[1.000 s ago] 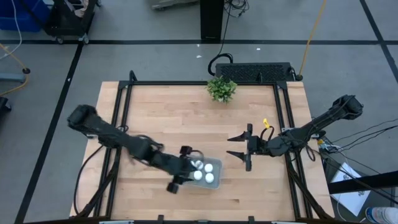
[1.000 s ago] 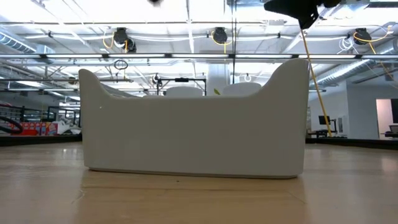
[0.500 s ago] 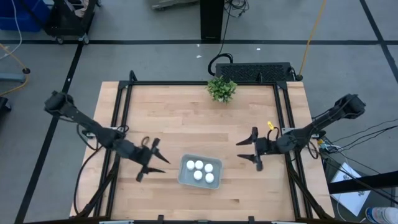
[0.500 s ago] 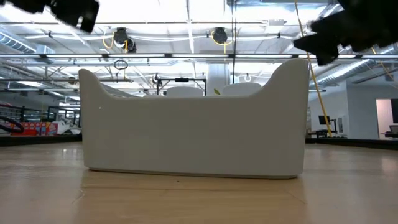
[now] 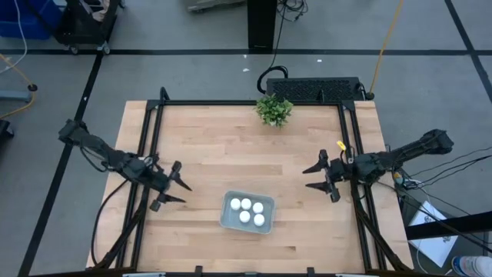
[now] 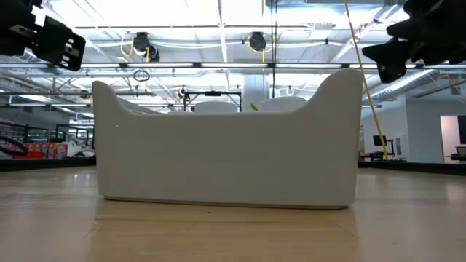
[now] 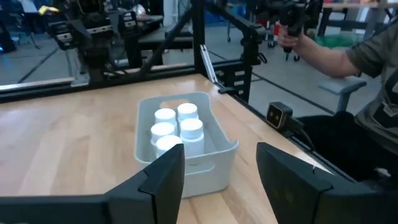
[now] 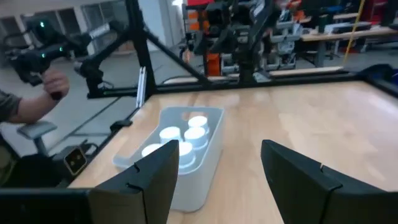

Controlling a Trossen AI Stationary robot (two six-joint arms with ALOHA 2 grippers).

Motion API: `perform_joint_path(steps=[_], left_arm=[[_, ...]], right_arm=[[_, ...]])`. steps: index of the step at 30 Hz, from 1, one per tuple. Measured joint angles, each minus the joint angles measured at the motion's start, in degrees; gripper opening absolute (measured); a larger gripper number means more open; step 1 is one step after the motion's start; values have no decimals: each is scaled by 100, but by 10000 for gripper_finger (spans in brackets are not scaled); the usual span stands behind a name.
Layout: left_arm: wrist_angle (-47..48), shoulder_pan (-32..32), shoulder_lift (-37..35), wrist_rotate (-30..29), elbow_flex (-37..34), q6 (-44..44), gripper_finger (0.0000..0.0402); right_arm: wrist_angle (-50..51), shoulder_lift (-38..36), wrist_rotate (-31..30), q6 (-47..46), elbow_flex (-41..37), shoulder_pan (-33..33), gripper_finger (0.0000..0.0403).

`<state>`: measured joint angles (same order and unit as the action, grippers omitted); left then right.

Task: Pick and place pill bottles into a basket
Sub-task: Return to Home Position

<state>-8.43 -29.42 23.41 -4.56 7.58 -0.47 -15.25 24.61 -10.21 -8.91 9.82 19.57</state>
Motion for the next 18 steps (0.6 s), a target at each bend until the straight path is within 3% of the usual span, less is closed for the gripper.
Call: perform_joint_path(steps=[6,12,18], left_arm=[[926,254,-1244,1,-22,129,201],[2049,438,-2198,-94,13,41,192],[2374,654,-2320,-303,32,0,196]], right_arm=[[666,-959,740,168,-1,-428,222],[1546,-1836,1055,189,-1,-777,221],[2298,-2454,1055,281,12,-1026,222]])
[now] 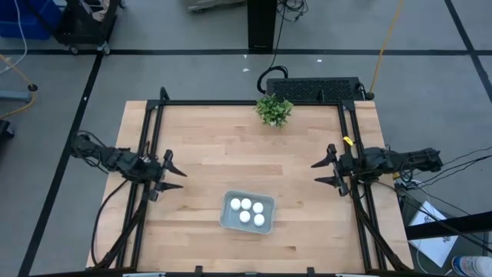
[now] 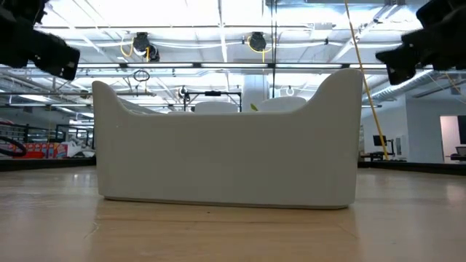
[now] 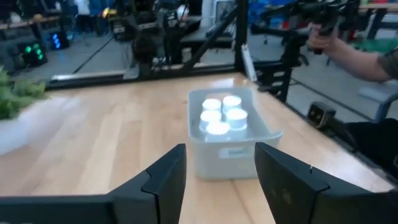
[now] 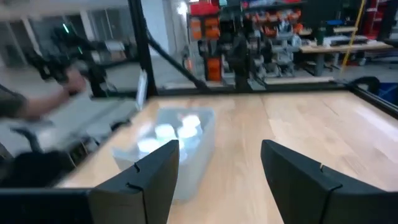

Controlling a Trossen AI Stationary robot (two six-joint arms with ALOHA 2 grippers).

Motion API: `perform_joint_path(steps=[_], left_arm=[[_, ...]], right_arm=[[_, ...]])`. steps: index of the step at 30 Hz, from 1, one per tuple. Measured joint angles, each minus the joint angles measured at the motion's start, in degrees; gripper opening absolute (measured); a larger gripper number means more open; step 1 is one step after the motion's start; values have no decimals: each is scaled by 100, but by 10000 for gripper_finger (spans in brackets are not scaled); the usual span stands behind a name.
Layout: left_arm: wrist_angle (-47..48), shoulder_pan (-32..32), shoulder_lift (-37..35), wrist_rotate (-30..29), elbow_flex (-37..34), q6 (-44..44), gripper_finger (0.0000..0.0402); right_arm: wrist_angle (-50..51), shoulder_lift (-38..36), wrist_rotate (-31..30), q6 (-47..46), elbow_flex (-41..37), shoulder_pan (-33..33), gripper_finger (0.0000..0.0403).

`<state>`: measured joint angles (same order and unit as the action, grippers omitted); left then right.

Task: Pick and place pill bottles into a basket
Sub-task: Return to Home Position

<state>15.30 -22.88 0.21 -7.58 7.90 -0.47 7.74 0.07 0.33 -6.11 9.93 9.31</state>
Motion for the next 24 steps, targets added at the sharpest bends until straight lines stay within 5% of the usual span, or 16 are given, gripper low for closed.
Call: perform_joint_path(steps=[10,24], left_arm=[[306,256,130,-1045,-37,-542,205],[-324,261,164,-1053,-78,-1023,200]], right_arm=[[577,20,-479,122,-343,-185,220],[-627,68,-918,984,-448,-208,226]])
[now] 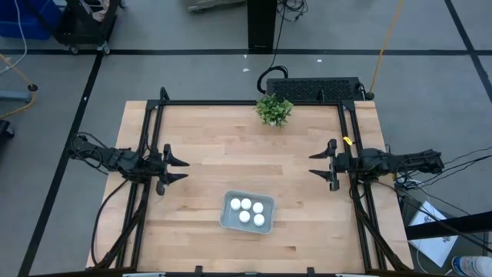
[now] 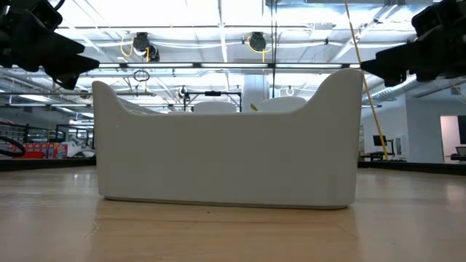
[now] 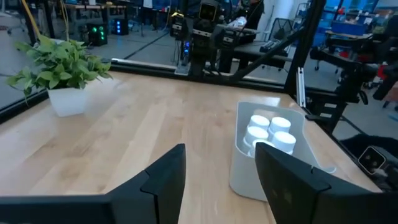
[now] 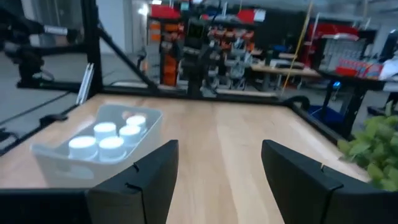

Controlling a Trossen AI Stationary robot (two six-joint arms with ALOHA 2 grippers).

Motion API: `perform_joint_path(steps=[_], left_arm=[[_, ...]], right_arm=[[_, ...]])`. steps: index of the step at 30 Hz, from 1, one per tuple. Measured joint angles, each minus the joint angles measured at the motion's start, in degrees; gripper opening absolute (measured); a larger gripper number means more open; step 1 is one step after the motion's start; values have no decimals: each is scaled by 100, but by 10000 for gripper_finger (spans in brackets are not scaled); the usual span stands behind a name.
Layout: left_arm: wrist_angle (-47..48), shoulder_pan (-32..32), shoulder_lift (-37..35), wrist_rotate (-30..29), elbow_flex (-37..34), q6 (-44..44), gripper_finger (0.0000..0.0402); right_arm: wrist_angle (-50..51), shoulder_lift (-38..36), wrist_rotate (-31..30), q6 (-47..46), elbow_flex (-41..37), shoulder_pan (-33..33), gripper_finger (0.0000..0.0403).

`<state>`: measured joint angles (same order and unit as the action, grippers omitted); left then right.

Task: Pick and place pill bottles into a basket
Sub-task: Return to Home Position

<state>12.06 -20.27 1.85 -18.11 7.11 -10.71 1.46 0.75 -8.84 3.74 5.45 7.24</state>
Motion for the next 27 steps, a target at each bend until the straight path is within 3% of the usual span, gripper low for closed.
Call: perform_joint_path(steps=[6,17,27], left_arm=[[3,0,2,0,0,-1,207],[6,0,2,0,0,-3,191],[8,0,2,2,0,-4,204]], right_arm=[[-598,0,-17,1,-18,-3,226],[-670,0,-15,1,-13,-3,223],[-678,0,-13,-1,-4,-3,220]])
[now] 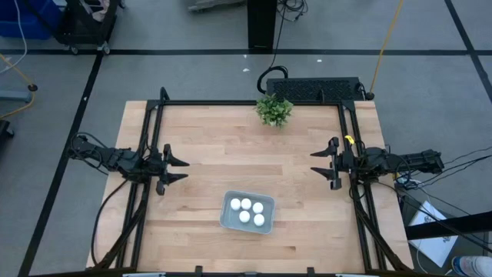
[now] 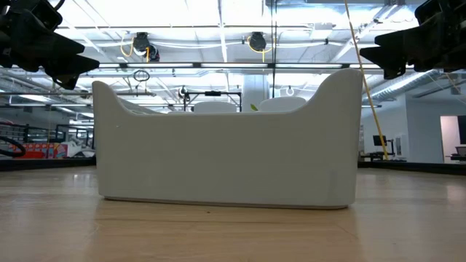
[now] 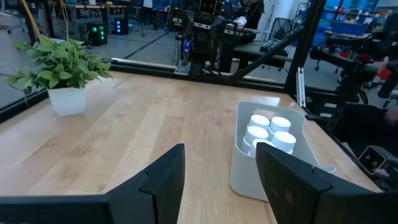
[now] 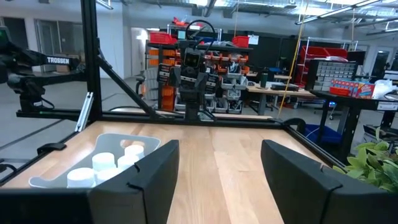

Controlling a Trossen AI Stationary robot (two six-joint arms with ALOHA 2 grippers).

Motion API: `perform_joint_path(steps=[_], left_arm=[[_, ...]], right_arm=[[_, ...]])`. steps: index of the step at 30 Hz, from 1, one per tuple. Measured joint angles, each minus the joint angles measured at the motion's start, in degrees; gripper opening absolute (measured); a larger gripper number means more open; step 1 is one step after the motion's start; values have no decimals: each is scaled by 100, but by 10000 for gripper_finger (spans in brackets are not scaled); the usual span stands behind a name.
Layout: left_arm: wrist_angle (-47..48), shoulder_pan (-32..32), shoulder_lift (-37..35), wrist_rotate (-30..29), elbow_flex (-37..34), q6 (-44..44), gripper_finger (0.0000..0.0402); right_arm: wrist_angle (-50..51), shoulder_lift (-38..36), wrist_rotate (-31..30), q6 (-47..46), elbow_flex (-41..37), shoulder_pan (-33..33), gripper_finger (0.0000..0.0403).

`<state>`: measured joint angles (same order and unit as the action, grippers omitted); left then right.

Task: Pick and place pill bottles into a basket
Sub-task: Return to Home Position

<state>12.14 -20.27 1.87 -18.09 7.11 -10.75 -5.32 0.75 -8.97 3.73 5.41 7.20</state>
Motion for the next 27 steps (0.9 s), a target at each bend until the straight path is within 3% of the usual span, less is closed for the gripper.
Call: perform_joint_path(steps=[27], left_arm=[[2,-2,0,0,0,0,200]], right_arm=[[-2,0,3,0,9,0,222]])
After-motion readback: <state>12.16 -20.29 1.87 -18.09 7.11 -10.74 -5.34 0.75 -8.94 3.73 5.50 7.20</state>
